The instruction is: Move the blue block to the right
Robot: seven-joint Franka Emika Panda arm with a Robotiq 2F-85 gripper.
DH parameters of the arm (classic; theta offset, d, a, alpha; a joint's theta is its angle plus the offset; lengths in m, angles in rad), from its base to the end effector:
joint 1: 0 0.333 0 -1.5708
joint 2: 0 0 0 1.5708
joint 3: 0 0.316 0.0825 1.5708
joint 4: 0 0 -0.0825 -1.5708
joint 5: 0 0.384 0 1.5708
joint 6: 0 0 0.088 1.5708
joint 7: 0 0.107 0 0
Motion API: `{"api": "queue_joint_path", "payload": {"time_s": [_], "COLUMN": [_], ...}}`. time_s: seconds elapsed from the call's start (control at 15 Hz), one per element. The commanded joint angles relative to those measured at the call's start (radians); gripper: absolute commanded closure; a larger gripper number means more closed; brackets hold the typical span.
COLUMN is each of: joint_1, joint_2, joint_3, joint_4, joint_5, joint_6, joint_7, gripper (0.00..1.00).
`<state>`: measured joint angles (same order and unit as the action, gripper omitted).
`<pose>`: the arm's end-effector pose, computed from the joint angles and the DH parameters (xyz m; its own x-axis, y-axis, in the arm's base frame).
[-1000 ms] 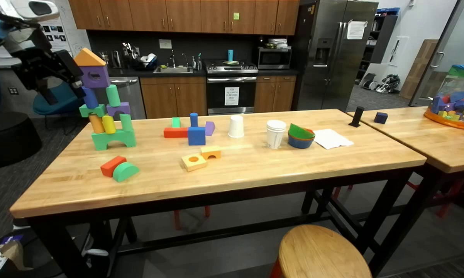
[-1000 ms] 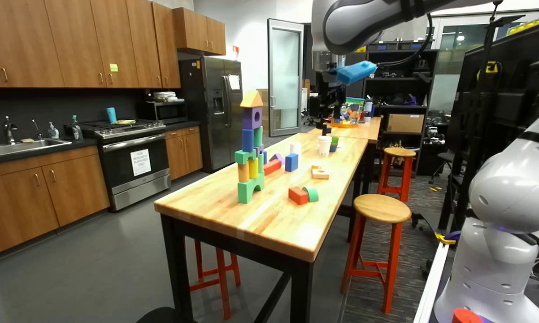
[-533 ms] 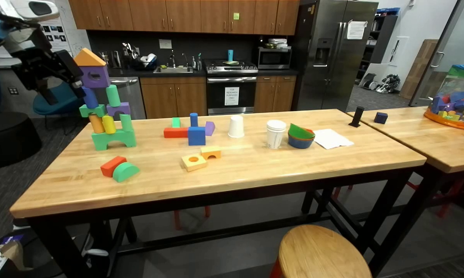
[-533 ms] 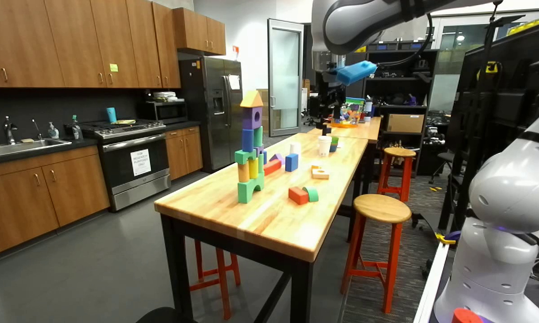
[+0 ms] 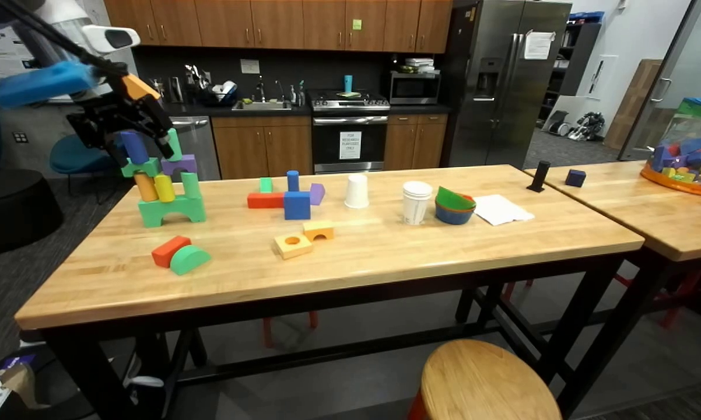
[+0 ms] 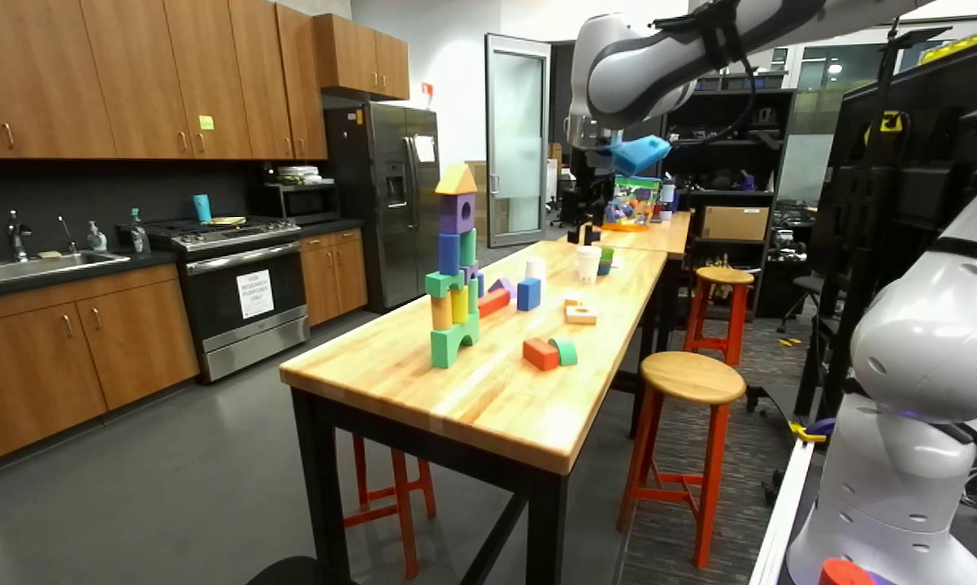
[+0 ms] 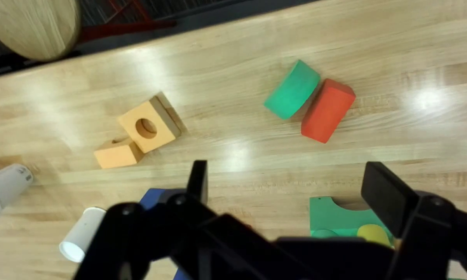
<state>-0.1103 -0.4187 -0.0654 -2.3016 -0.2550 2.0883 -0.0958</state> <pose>0.4369 -0.0930 0.5298 0.9844 0.0464 0.1698 0.0059 -0.9728 0.2315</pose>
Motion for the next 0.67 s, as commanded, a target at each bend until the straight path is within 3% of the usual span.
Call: {"api": "queue_joint_path", "payload": {"time_s": [0.0, 0.2, 0.47, 0.53, 0.6], "joint_1": [0.042, 0.071, 0.073, 0.032, 0.035], "joint_2": [0.064, 0.105, 0.158, 0.119, 0.130], "joint_3": [-0.132, -0.223, -0.234, -0.208, -0.207], "joint_4": [0.043, 0.082, 0.147, 0.094, 0.107], "joint_5": [0.006, 0.047, 0.139, 0.110, 0.128], "joint_6": [0.078, 0.098, 0.086, 0.097, 0.097], "joint_7": [-0.275, -0.516, -0.790, -0.695, -0.737], "gripper": [0.00, 0.00, 0.00, 0.00, 0.00]}}
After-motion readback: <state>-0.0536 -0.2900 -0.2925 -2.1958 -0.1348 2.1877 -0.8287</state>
